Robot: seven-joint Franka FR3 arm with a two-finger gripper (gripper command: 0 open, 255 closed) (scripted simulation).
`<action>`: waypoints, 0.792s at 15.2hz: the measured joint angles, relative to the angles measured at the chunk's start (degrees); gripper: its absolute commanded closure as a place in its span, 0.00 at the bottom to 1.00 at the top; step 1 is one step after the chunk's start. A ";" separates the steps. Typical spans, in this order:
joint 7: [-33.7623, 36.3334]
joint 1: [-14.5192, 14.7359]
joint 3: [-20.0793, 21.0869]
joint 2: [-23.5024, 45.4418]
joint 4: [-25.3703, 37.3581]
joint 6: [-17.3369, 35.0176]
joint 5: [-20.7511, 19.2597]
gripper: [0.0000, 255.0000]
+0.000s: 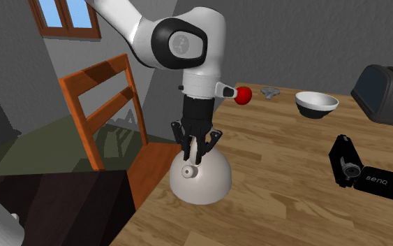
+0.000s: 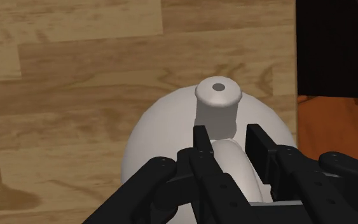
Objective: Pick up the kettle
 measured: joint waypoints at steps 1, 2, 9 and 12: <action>0.00 0.00 0.00 -0.01 -0.01 0.00 0.00 1.00; 0.00 0.00 0.00 -0.01 -0.01 0.00 0.00 1.00; -0.33 0.00 0.07 -1.05 0.33 -1.39 0.31 1.00; -0.83 -0.03 0.14 -2.42 0.99 -3.37 0.70 1.00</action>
